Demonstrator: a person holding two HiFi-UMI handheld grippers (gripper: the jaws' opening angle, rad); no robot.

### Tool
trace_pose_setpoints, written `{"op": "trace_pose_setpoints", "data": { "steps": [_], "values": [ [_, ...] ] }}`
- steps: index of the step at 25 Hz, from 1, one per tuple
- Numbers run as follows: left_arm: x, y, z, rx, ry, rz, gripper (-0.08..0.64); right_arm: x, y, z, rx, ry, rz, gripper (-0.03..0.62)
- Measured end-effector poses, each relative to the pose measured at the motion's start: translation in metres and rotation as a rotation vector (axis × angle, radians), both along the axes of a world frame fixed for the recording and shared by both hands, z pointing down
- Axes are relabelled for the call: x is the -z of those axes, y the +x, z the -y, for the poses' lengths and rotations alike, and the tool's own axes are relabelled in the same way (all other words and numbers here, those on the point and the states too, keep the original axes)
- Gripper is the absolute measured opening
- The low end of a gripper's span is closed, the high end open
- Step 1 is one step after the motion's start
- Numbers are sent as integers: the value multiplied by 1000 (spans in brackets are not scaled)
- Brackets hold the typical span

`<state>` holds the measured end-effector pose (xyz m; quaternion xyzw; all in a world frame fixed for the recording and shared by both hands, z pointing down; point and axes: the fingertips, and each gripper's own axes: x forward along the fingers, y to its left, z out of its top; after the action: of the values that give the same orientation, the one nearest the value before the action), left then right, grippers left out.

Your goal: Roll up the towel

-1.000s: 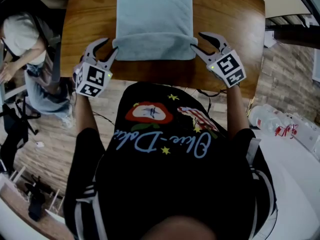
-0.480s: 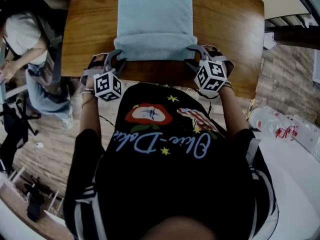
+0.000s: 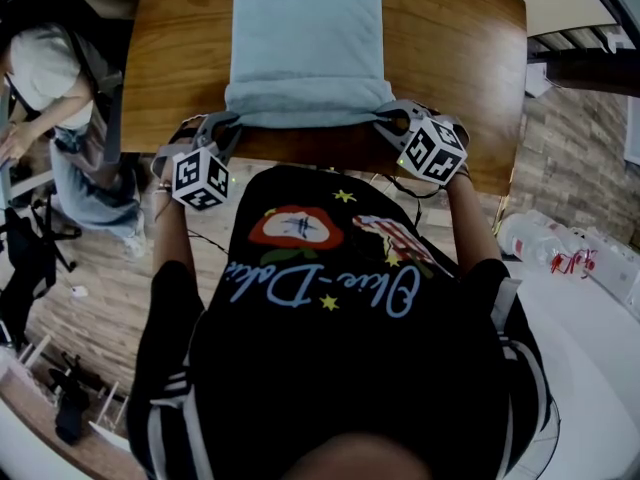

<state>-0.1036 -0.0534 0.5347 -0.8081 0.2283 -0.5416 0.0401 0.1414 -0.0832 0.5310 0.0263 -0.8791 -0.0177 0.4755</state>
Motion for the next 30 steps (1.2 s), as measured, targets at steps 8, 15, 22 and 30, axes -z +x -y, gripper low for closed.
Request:
{"op": "trace_pose_setpoints", "data": {
  "steps": [8, 15, 22, 30],
  "values": [
    [21, 2, -28, 16, -204, -102, 44, 26, 3, -21, -58, -205, 111, 20],
    [34, -4, -1, 58, -270, -162, 44, 45, -1, 13, -187, -260, 222, 21],
    [34, -11, 30, 132, -376, -235, 46, 42, -5, 53, -301, -287, 271, 21],
    [24, -16, 80, 168, -240, -176, 49, 32, -7, 92, -350, -134, 192, 23]
  ]
}}
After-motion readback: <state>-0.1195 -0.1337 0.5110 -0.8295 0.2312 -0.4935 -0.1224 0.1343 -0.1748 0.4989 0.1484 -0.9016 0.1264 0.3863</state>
